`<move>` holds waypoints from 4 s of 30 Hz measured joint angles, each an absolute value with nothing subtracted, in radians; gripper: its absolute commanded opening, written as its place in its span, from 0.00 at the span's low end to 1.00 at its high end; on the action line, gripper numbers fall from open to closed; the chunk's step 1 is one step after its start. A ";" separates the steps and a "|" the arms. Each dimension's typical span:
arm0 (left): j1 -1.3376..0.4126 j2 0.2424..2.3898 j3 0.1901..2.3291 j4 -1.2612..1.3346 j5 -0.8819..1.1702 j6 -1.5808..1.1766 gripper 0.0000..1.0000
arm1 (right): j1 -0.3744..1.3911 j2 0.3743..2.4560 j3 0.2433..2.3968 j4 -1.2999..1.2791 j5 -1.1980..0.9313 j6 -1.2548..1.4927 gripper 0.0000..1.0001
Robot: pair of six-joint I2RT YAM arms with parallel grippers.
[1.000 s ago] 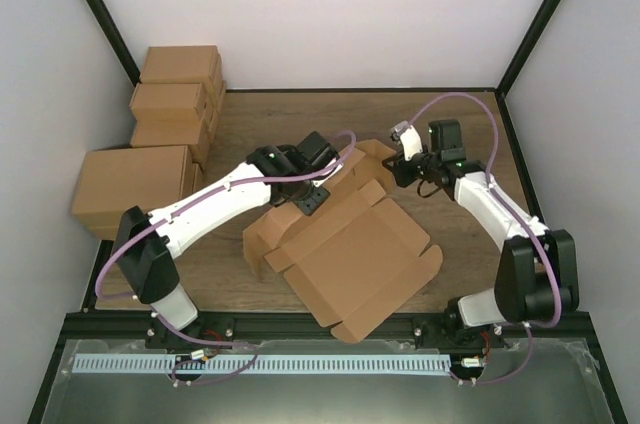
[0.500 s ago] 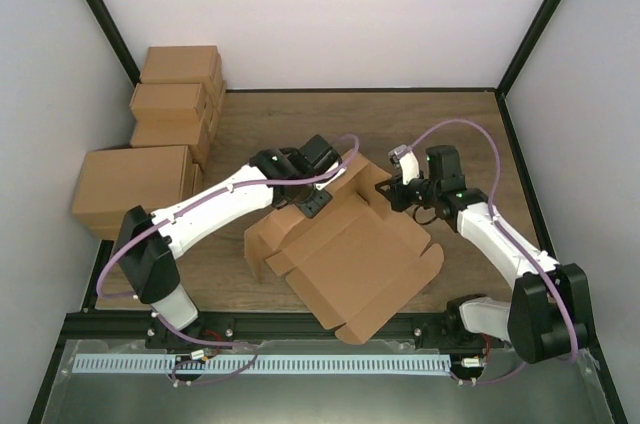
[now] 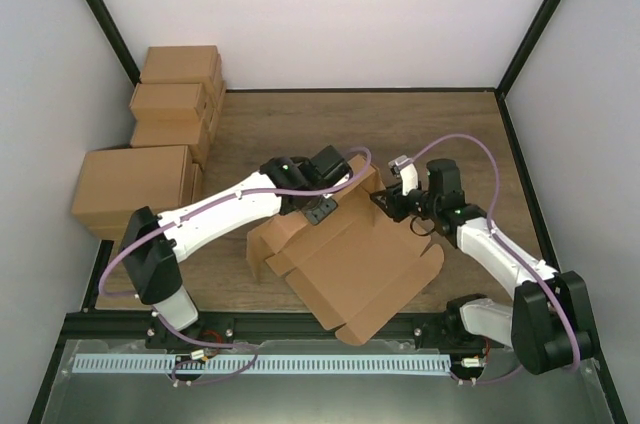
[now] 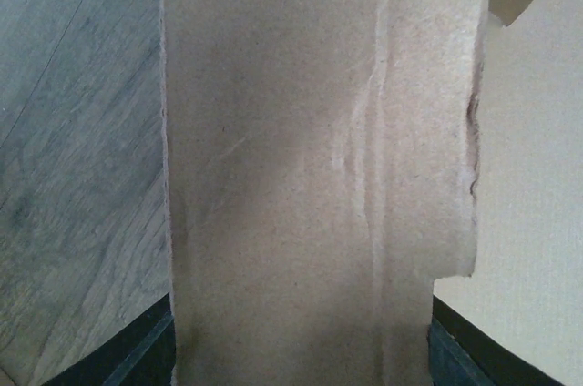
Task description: Fold the paper box
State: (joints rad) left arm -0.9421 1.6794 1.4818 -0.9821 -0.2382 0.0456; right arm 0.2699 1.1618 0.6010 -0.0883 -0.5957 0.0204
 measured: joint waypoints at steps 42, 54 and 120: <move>-0.956 1.746 1.591 -1.024 -0.103 0.028 0.55 | 0.304 1.236 0.444 0.304 -0.525 0.024 0.56; -0.959 1.754 1.598 -1.028 -0.104 0.030 0.55 | 0.406 1.154 0.383 0.340 -0.310 0.147 0.57; -0.934 1.743 1.586 -1.009 -0.048 0.040 0.55 | 0.330 1.282 0.446 0.383 -0.215 0.004 0.20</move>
State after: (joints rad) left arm -0.9344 1.7432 1.5864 -1.0092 -0.0483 0.0402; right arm 0.3302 1.2816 0.4461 0.3832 -0.2153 0.0040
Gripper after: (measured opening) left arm 0.548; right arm 0.213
